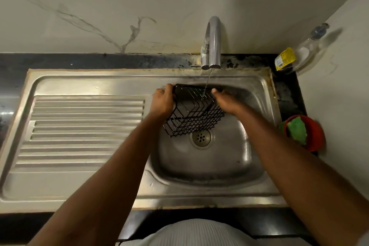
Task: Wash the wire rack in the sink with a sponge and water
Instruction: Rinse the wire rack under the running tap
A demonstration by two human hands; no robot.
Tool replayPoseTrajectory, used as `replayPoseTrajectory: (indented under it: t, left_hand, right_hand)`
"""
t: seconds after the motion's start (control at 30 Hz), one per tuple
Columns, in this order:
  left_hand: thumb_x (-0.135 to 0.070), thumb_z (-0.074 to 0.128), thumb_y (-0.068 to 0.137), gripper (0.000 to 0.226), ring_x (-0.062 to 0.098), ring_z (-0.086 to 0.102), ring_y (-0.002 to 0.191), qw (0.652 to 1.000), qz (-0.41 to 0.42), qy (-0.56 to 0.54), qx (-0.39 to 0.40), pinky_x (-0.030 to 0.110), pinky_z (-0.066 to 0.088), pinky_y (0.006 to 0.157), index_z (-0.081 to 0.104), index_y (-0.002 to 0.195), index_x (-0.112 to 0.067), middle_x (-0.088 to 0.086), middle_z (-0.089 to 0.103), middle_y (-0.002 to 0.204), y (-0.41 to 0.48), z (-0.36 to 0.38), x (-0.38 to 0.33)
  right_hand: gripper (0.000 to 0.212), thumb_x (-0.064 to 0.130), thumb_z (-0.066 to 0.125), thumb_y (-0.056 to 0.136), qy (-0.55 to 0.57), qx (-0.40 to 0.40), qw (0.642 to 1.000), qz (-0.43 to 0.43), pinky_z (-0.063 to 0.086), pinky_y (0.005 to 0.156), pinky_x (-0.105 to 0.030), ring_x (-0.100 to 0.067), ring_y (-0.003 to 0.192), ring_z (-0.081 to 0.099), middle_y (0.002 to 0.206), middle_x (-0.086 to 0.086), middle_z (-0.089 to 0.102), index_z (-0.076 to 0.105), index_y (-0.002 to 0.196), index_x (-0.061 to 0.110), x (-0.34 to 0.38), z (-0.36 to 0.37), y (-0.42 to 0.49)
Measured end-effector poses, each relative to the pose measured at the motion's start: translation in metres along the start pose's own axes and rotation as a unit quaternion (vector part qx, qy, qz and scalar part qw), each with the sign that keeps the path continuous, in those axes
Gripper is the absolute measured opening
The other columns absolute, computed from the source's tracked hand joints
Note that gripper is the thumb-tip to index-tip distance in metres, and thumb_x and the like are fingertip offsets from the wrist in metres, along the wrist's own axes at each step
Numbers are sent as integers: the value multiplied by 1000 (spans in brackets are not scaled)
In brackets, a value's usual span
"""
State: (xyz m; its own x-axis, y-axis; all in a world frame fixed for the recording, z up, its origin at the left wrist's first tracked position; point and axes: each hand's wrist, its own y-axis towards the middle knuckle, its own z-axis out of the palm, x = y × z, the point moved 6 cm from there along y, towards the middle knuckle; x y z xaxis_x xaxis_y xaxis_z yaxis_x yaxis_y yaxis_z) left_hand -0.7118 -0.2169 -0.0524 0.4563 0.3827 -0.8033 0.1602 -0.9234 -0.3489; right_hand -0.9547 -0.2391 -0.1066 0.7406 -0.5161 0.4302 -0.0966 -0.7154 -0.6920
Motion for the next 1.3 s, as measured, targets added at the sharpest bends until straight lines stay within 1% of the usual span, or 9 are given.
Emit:
replayPoseTrajectory:
  t: [0.17,0.37,0.57,0.67,0.83,1.0,1.13,1.2,1.3]
  left_hand:
    - [-28,35,114,42,9,44,62,995,-30,-76,-63,9,36,41,49,75,-24,-4,46,73,-7,1,-1]
    - [-45,47,102,44,24,70,73,990,-45,-105,-79,44,61,68,70,82,-14,5,75,78,7,17,30]
    - [-28,36,111,42,7,52,54,989,-42,-121,-70,25,42,49,61,81,-15,2,57,69,-14,-2,13]
    - [-38,35,108,42,18,53,71,990,-68,-101,-70,36,53,71,54,73,-24,1,51,77,-14,-13,14]
    - [-61,30,90,47,42,60,114,990,-85,-108,-41,57,56,98,64,100,-30,21,58,124,-5,-20,20]
    - [-59,39,86,28,28,66,92,975,-120,-184,-27,44,57,77,59,82,-40,11,67,100,3,-19,55]
    - [-48,34,99,37,16,53,68,973,-105,-203,-23,33,44,63,52,77,-26,-3,58,68,-9,-17,52]
    - [-43,32,104,39,12,51,62,976,-82,-199,-20,29,42,59,52,76,-25,-7,56,61,-8,-15,54]
    - [-35,27,110,48,9,46,50,981,-64,-182,-29,26,40,51,49,70,-23,-7,49,54,-8,-12,64]
  right_hand:
    - [78,59,27,105,-6,-60,997,45,24,123,-53,-41,150,29,166,-24,23,22,162,6,16,-6,-5]
    - [75,56,16,107,-70,-81,983,-152,14,127,-54,-36,156,17,168,-22,17,18,162,4,110,57,-82]
    - [73,57,10,106,-62,-66,993,-76,1,125,-58,-33,159,5,172,-13,4,5,165,13,66,37,-35]
    - [78,64,15,101,0,-69,997,44,19,122,-61,-42,151,26,169,-19,18,14,164,19,13,11,12]
    - [59,53,31,109,102,-85,991,24,41,94,-35,-30,119,60,139,-15,60,57,140,10,9,-12,7]
    - [61,70,55,90,237,-42,971,13,44,78,-36,-23,100,60,107,-5,67,67,120,19,11,-24,11]
    - [81,79,63,73,305,22,952,-9,40,105,-49,-26,131,49,138,-5,58,60,138,32,5,-22,9]
    - [66,69,60,84,316,14,948,-43,36,110,-48,-29,138,46,148,-6,54,61,138,31,3,-22,7]
    - [30,47,53,97,354,-1,932,-83,41,88,-43,-28,111,59,114,-7,67,67,119,33,3,-23,0]
